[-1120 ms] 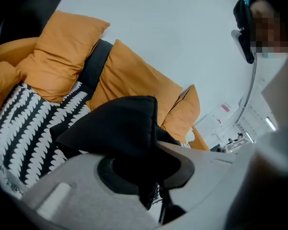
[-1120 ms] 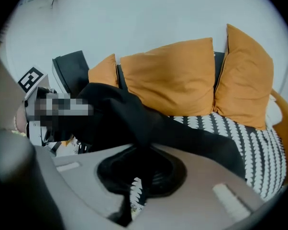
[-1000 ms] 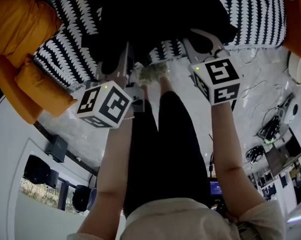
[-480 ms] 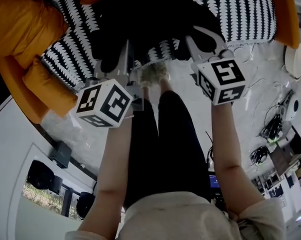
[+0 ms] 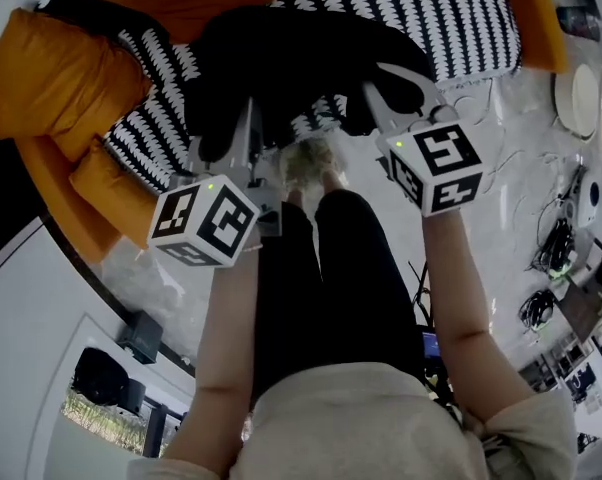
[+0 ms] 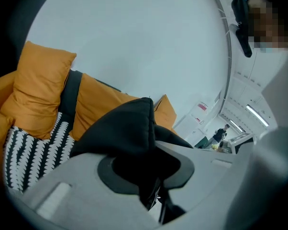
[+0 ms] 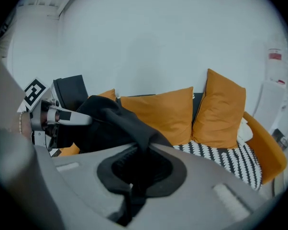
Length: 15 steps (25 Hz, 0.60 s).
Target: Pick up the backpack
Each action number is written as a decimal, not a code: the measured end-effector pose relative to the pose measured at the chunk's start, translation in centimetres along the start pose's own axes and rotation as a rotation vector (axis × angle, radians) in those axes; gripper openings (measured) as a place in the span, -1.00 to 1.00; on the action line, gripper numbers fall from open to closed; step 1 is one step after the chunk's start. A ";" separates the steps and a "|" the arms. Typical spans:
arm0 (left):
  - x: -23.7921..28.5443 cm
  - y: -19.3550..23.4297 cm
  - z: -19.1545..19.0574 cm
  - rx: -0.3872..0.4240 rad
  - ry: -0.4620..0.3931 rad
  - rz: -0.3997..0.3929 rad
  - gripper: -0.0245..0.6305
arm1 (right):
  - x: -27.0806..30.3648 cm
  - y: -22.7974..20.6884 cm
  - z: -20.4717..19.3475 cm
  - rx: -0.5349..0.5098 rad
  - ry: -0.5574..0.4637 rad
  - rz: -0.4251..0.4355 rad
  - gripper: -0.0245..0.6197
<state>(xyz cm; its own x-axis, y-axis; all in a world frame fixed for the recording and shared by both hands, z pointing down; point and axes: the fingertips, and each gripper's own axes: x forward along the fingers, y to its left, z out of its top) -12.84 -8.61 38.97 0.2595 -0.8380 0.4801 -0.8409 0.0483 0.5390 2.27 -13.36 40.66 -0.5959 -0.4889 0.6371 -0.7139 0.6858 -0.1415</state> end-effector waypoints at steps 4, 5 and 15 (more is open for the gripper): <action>-1.3 -2.7 2.8 0.027 -0.020 -0.025 -0.70 | -3.3 0.1 2.7 0.016 -0.039 -0.028 -0.87; -1.7 -3.4 3.4 0.031 -0.026 -0.034 -0.70 | -4.1 0.2 3.4 0.020 -0.050 -0.034 -0.87; -6.2 -10.0 9.7 0.094 -0.122 -0.119 -0.70 | -11.6 0.7 10.2 0.062 -0.199 -0.066 -0.87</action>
<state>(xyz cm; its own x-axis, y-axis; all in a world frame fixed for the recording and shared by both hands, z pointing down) -10.62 -9.16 23.93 0.3047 -0.8948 0.3263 -0.8501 -0.1011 0.5168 4.94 -12.74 25.46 -0.6034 -0.6326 0.4855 -0.7714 0.6173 -0.1543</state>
